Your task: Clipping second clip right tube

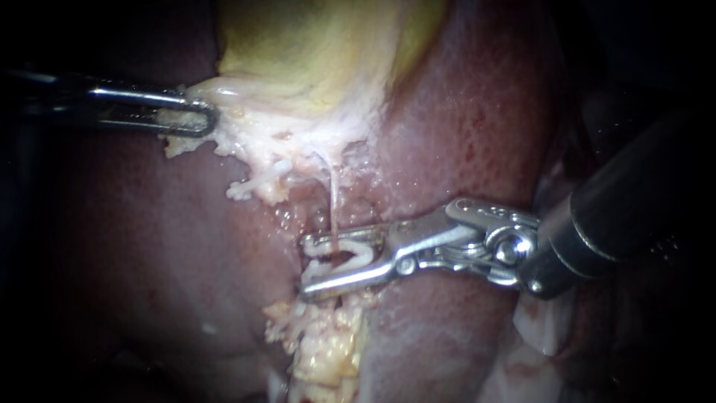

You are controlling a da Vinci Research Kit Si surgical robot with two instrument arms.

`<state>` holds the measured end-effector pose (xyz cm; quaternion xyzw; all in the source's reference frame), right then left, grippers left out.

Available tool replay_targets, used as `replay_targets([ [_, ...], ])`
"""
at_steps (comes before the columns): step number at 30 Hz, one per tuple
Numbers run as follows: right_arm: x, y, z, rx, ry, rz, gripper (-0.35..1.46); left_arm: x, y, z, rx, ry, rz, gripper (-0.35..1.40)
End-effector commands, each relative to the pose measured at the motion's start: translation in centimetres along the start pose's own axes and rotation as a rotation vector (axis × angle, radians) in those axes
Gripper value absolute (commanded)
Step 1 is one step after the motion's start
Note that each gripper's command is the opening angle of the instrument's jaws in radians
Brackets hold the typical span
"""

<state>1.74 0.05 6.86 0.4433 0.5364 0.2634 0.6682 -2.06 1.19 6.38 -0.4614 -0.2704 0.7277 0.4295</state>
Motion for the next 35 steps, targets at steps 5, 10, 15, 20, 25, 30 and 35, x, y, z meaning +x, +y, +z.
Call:
replay_targets([
  [5,-0.01,-0.01,-0.02,0.001,-0.001,0.000,0.28,0.00,0.00,0.00,0.000,0.000,0.000,-0.35],
  [10,-0.03,-0.02,-0.05,0.003,-0.003,-0.001,-0.01,0.00,0.00,0.00,0.000,0.000,0.000,-0.35],
  [15,-0.05,0.00,-0.07,0.003,-0.003,0.016,-0.33,0.00,0.00,0.01,0.000,0.000,0.000,-0.35],
  [20,-0.09,0.01,-0.09,-0.001,-0.001,0.031,-0.35,0.01,0.00,0.01,0.000,0.000,0.000,-0.35],
  [25,-0.12,0.03,-0.09,-0.002,-0.003,0.029,-0.35,0.01,0.00,0.01,0.001,0.000,0.000,-0.35],
  [30,-0.16,0.04,-0.08,-0.001,-0.004,0.026,-0.35,0.01,0.00,0.02,0.001,0.000,0.000,-0.35],
  [35,-0.16,0.05,-0.08,-0.002,-0.004,0.032,-0.35,0.01,0.00,0.02,0.001,0.000,-0.001,-0.35],
])
